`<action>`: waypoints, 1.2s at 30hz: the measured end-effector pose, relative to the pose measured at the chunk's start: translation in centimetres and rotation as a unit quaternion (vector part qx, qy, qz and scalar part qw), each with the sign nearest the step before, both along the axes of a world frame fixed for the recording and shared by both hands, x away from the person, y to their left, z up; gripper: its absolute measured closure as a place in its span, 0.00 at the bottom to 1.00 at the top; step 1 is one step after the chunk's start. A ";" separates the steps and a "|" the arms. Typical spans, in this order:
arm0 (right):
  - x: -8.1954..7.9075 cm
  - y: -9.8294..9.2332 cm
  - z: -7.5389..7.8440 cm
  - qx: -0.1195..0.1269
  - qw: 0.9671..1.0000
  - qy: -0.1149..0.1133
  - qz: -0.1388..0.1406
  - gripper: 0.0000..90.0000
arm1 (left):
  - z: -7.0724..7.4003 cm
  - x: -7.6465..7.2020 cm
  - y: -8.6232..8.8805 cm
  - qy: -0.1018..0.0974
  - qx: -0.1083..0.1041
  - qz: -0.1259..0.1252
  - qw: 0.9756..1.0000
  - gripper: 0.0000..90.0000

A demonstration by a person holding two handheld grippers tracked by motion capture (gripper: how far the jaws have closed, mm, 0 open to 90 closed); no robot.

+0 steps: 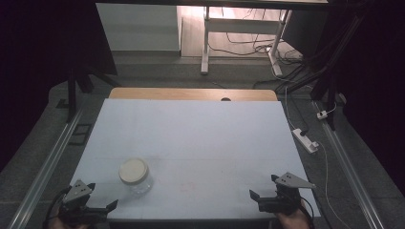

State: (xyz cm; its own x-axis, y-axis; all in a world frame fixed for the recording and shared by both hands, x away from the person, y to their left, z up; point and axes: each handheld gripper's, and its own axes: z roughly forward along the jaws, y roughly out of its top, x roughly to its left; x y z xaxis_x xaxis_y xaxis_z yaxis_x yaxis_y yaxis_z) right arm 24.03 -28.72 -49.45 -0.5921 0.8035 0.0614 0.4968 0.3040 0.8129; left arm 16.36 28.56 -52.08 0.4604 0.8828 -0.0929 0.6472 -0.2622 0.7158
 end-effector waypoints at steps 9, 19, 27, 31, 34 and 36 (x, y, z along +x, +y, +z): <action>0.2 0.1 -0.1 -0.004 1.000 0.007 0.002 0.00 | 0.0 0.1 0.1 0.003 -0.010 -0.009 1.000 0.00; 0.2 0.1 -0.1 -0.005 1.000 0.009 0.006 0.00 | 0.0 0.2 0.0 0.005 -0.006 -0.012 1.000 0.00; 0.1 0.2 -0.1 -0.009 1.000 0.008 0.009 0.00 | 0.0 0.2 -0.1 0.007 -0.002 -0.012 1.000 0.00; 0.1 0.2 -0.1 -0.008 1.000 0.008 0.009 0.00 | 0.0 0.2 -0.2 0.003 0.001 -0.016 1.000 0.00; 0.2 0.2 -0.1 -0.010 1.000 0.008 0.011 0.00 | 0.1 0.4 -0.4 -0.003 -0.006 -0.031 0.999 0.00; 0.2 0.3 -0.1 -0.011 1.000 0.009 0.011 0.00 | 0.2 0.5 -0.7 -0.006 -0.008 -0.044 0.999 0.00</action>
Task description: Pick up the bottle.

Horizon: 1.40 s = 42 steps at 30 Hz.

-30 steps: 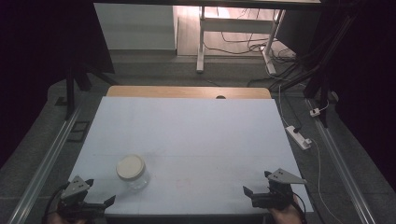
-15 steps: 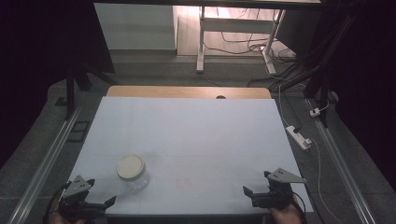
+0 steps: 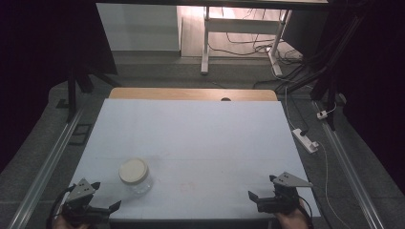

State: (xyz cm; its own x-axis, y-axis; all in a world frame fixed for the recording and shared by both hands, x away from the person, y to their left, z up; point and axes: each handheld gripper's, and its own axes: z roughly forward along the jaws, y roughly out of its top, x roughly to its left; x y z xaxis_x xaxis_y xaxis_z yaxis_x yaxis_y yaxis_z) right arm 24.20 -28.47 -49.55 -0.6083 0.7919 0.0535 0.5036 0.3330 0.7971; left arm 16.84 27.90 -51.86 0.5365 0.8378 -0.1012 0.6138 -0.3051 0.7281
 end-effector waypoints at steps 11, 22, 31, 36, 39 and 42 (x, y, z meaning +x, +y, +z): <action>0.0 0.0 0.0 0.000 1.000 0.000 0.002 0.00 | 0.2 0.3 -0.2 -0.014 -0.013 -0.018 1.000 0.00; 0.0 0.0 0.0 0.000 1.000 0.002 0.006 0.00 | 0.2 1.4 -0.9 -0.027 -0.024 -0.050 0.998 0.00; 0.1 0.0 0.0 0.002 1.000 0.004 0.005 0.00 | 0.1 2.5 -1.5 -0.037 -0.038 -0.055 0.997 0.00; 0.1 0.0 0.0 0.004 1.000 0.006 0.004 0.00 | 0.0 2.9 -2.1 -0.039 -0.034 -0.055 0.997 0.00; 0.1 -0.1 0.0 0.006 1.000 0.007 0.005 0.00 | 0.1 3.5 -2.5 -0.036 -0.046 -0.057 0.997 0.00; 0.1 -0.1 0.0 0.006 1.000 0.008 0.006 0.00 | 0.1 4.0 -2.8 -0.031 -0.045 -0.059 0.997 0.00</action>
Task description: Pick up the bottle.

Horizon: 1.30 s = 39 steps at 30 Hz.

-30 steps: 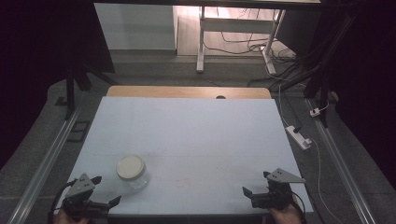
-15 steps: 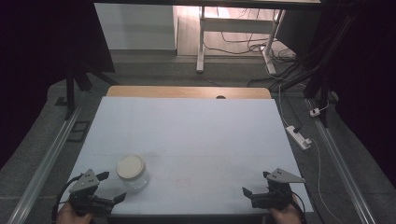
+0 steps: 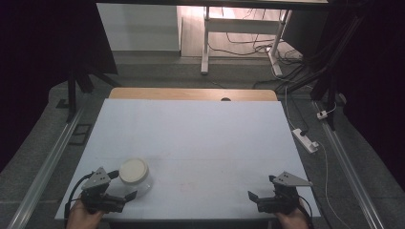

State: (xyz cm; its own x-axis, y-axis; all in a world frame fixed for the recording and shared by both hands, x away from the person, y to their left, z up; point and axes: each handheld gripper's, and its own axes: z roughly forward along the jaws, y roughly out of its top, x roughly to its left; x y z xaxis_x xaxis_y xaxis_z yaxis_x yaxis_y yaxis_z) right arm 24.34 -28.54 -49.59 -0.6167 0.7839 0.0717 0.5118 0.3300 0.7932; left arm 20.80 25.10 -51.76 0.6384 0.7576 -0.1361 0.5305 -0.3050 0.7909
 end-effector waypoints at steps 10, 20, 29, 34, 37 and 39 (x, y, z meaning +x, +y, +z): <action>0.0 0.0 0.0 0.000 1.000 0.001 0.001 0.00 | -0.2 1.7 -0.9 0.008 0.006 -0.008 1.000 0.00; 0.0 0.0 0.0 -0.001 1.000 0.001 0.002 0.00 | -0.3 2.3 -1.4 -0.002 0.009 -0.018 1.000 0.00; 0.0 0.1 0.0 -0.003 1.000 0.002 0.003 0.00 | -0.3 2.8 -1.7 -0.009 0.021 -0.033 0.999 0.00; 0.0 0.1 0.0 -0.004 1.000 0.002 0.003 0.00 | -0.3 2.8 -1.9 -0.019 0.029 -0.035 0.999 0.03; 0.0 0.1 0.0 -0.004 1.000 0.002 0.004 0.00 | -0.2 2.8 -1.8 -0.021 0.027 -0.037 0.999 0.07; 0.0 0.1 0.0 -0.004 1.000 0.001 0.004 0.00 | -0.2 2.8 -1.7 -0.022 0.029 -0.039 0.999 0.07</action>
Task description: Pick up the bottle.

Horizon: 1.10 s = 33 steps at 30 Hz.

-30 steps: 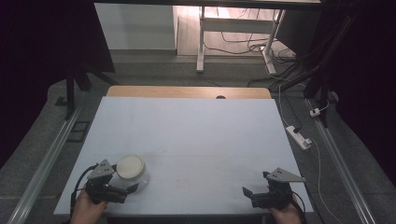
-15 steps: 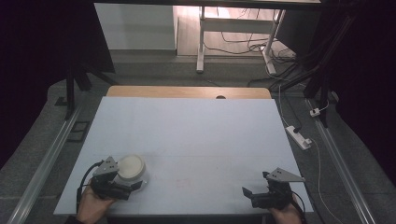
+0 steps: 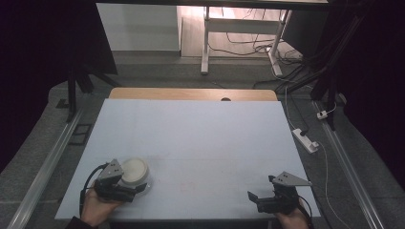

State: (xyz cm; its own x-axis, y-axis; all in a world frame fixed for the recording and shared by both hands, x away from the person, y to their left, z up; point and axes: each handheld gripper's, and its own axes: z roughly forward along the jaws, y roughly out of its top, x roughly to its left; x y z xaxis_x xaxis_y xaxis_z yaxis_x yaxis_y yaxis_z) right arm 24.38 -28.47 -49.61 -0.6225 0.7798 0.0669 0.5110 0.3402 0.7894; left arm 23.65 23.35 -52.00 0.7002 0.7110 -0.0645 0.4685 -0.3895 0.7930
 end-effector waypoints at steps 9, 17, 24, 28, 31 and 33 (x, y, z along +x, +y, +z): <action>0.0 -0.1 0.0 0.004 1.000 0.001 -0.001 0.00 | 0.0 0.0 0.0 -0.002 0.002 0.000 1.000 0.08; 0.0 -0.2 0.0 0.009 1.000 0.000 -0.002 0.00 | 0.3 0.1 -0.2 0.007 0.007 0.006 1.000 0.08; 0.0 -0.2 0.0 0.009 1.000 0.001 -0.002 0.00 | 0.7 0.1 -0.5 0.003 0.022 0.006 1.000 0.08; 0.0 -0.1 0.0 0.008 1.000 0.001 -0.002 0.00 | 1.1 0.2 -0.6 0.000 0.012 0.002 1.000 0.08; 0.0 -0.1 0.0 0.007 1.000 0.001 -0.002 0.00 | 1.4 0.2 -0.8 -0.003 0.008 0.001 1.000 0.08; 0.0 -0.1 0.0 0.008 1.000 0.002 -0.002 0.00 | 1.7 0.3 -0.9 -0.005 0.004 -0.002 1.000 0.08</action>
